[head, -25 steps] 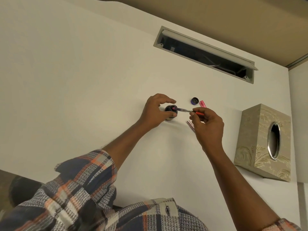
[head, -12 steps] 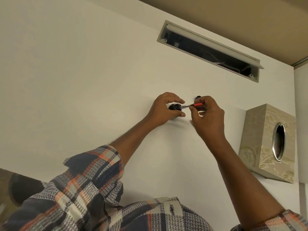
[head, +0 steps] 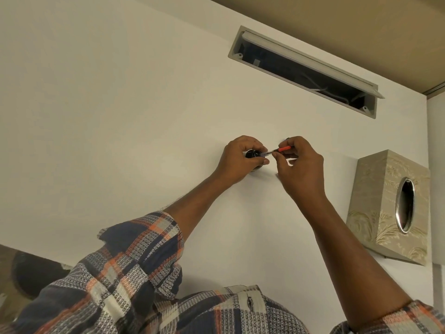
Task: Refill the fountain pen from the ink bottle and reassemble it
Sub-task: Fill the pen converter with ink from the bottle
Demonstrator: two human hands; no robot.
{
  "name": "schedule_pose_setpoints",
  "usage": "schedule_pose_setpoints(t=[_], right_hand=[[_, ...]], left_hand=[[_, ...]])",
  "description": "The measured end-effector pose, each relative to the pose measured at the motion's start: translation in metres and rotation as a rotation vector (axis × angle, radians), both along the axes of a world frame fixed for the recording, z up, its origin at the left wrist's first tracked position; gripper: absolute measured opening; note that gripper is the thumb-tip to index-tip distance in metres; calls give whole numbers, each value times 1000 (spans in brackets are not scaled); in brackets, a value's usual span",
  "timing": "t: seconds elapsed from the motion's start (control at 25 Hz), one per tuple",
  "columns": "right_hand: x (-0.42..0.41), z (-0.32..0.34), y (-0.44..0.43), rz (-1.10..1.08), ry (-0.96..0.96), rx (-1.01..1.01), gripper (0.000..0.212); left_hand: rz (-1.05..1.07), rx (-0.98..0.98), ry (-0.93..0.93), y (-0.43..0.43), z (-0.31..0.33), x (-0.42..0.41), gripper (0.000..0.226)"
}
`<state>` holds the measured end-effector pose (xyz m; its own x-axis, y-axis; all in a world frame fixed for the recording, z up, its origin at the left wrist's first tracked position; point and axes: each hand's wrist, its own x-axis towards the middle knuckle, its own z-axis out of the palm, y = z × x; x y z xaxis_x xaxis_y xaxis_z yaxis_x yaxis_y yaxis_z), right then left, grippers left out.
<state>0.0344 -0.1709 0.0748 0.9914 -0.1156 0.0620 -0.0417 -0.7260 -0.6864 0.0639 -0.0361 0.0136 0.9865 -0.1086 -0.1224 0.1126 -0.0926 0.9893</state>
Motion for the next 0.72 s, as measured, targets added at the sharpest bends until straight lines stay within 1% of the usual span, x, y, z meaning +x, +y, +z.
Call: schedule_pose_setpoints(t=[0.32,0.48,0.72], right_hand=[[1,1,3,28,7,-16,11],[0,0,4,37,8,-12,19],[0,0,6,24,14,9,19]], left_hand=[[29,17,7,-2,-6,-3,14],[20,1,21,-1,-7,-3,14],[21,-32,53,1,-3,-3,14]])
